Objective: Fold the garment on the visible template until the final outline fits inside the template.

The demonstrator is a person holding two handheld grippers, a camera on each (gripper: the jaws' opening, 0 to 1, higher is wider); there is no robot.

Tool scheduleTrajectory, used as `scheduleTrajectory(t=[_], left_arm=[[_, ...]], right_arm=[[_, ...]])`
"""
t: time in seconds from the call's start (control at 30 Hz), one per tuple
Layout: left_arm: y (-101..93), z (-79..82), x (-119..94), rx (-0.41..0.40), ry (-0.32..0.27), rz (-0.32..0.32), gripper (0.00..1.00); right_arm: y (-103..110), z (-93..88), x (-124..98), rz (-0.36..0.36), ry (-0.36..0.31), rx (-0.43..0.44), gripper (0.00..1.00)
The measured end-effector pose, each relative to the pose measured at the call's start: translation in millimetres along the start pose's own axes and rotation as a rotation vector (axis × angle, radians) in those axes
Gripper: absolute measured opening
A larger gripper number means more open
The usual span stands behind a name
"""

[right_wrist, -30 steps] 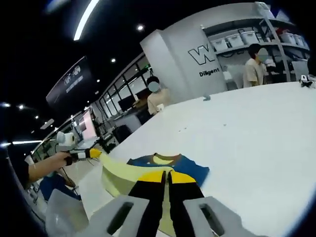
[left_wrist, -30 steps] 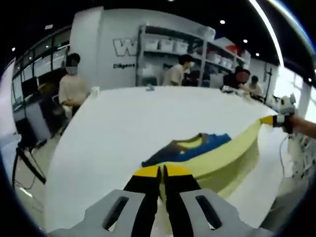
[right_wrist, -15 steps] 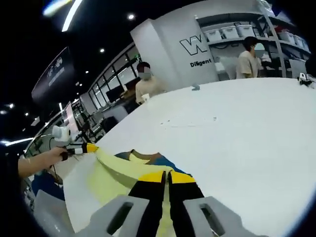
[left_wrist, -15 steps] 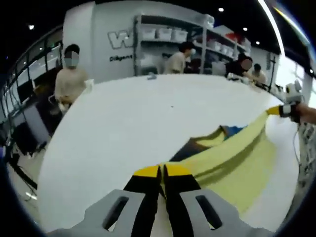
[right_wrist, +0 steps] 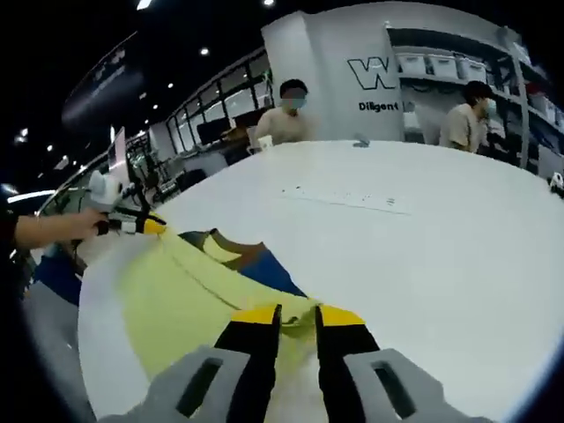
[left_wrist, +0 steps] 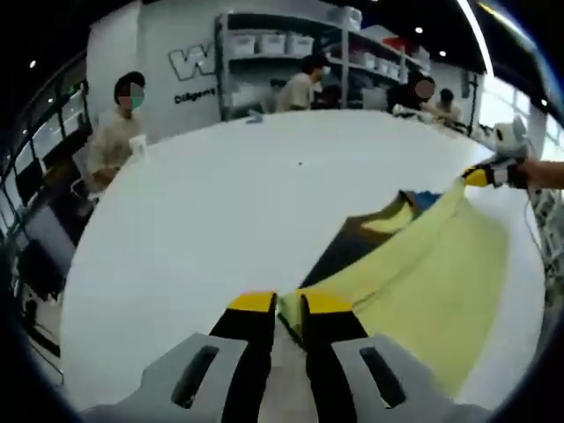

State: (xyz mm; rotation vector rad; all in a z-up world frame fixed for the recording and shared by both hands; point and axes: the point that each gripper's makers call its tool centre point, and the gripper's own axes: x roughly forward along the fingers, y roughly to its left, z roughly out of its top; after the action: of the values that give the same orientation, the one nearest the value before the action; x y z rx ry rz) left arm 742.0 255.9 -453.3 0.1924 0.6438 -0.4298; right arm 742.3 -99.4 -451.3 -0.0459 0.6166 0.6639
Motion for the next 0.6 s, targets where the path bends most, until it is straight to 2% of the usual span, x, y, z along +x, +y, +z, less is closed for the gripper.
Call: scheduleTrajectory(t=[0.03, 0.1, 0.17, 0.3, 0.43, 0.5, 0.57, 0.6], left_arm=[[-2.7, -2.0, -1.5, 0.004, -0.004, -0.013, 0.21], [-7.5, -9.6, -1.7, 0.064, 0.03, -0.044, 0.23], [-13.2, -18.3, -5.2, 0.15, 0.068, -0.042, 0.25], [-7.4, -23.1, 0.2, 0.143, 0.068, -0.037, 0.28], [-5.6, -19.3, 4.9, 0.155, 0.069, -0.034, 0.29], [0.1, -16.7, 13.1, 0.151, 0.071, -0.039, 0.28], [-4.0, -15.1, 15.2, 0.14, 0.066, -0.066, 0.26], [-8.2, -15.2, 14.6, 0.142, 0.063, -0.074, 0.25]], right_arm=[[0.1, -7.5, 0.9, 0.005, 0.035, -0.055, 0.15], [-1.0, -15.4, -2.0, -0.014, 0.08, -0.1, 0.15], [0.1, -20.7, 0.5, -0.012, 0.083, -0.114, 0.17], [-3.2, -31.1, 3.0, -0.015, 0.104, -0.12, 0.18], [-8.9, -28.0, 8.3, -0.027, 0.098, -0.107, 0.18], [-9.0, -19.5, 11.8, -0.032, 0.057, -0.053, 0.15], [-8.3, -17.9, 15.3, -0.025, 0.041, 0.004, 0.16], [-10.3, -18.2, 17.2, -0.03, 0.043, 0.001, 0.16]])
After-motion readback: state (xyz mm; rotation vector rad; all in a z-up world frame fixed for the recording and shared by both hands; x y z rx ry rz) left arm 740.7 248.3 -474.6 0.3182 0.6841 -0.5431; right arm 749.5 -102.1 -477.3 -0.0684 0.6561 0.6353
